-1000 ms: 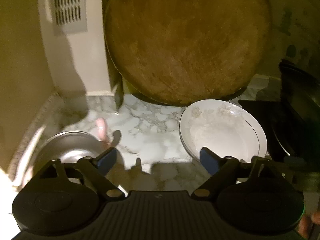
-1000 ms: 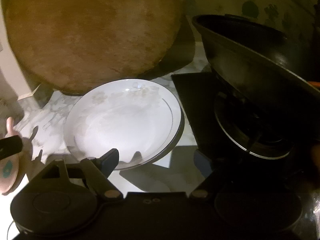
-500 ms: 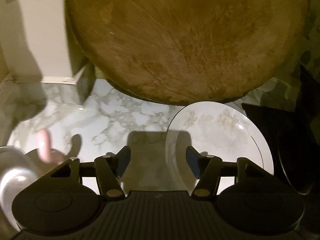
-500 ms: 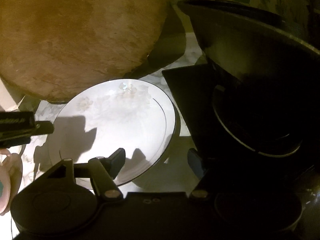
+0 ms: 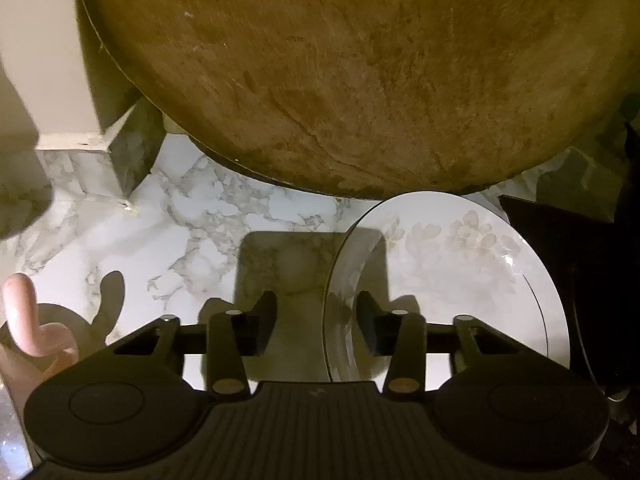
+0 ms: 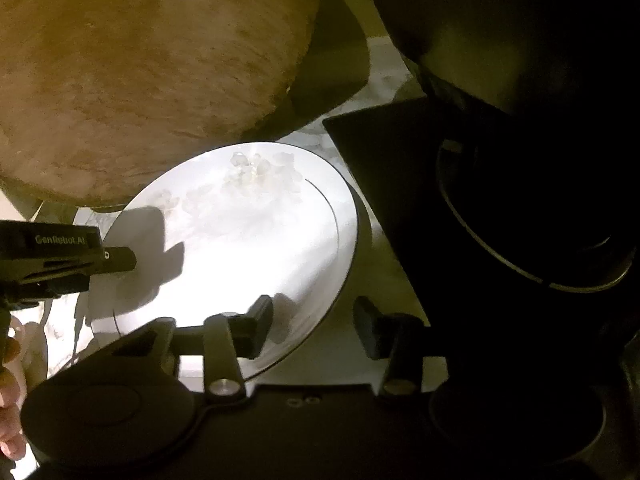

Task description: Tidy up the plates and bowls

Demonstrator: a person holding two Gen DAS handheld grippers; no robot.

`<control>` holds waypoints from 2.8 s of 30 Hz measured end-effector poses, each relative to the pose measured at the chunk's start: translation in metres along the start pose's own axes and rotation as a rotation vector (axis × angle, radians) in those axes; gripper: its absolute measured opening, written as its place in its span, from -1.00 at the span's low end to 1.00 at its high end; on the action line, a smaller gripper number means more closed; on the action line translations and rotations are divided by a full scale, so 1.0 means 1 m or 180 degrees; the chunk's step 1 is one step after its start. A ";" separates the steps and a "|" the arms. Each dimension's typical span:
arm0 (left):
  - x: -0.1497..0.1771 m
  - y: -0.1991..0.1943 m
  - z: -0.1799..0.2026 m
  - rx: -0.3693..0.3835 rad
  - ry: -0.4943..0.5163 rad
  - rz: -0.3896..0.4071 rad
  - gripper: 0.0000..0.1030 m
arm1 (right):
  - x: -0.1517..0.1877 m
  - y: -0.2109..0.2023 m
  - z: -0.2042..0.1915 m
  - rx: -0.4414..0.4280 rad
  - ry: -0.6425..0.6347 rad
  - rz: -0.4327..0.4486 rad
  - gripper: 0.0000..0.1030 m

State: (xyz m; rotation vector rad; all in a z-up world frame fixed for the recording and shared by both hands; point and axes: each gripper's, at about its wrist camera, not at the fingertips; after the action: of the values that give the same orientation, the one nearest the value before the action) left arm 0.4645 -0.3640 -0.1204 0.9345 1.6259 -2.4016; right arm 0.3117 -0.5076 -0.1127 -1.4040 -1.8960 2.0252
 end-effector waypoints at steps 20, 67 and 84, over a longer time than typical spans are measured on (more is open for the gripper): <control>-0.009 0.008 -0.004 0.0295 -0.0278 -0.0115 -0.62 | -0.001 -0.001 0.018 -0.0249 0.0355 0.0077 -0.70; 0.174 -0.183 -0.038 -0.0075 -0.0686 0.0061 -0.71 | 0.117 -0.133 0.039 -0.0923 -0.0421 -0.0363 -0.74; 0.202 -0.181 -0.044 -0.0113 -0.0647 -0.0067 -0.71 | 0.127 -0.128 0.043 -0.0981 -0.0629 -0.0521 -0.71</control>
State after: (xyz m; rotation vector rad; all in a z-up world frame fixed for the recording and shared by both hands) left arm 0.2477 -0.1980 -0.0923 0.6461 1.6054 -2.3827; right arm 0.1427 -0.4355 -0.0879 -1.0834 -2.4035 1.9210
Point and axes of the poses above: each gripper's, at about its wrist camera, not at the fingertips, and y roughly the way its jaws point, z to its right, x to its underside, and after that the axes turned 3 degrees about x, right-handed
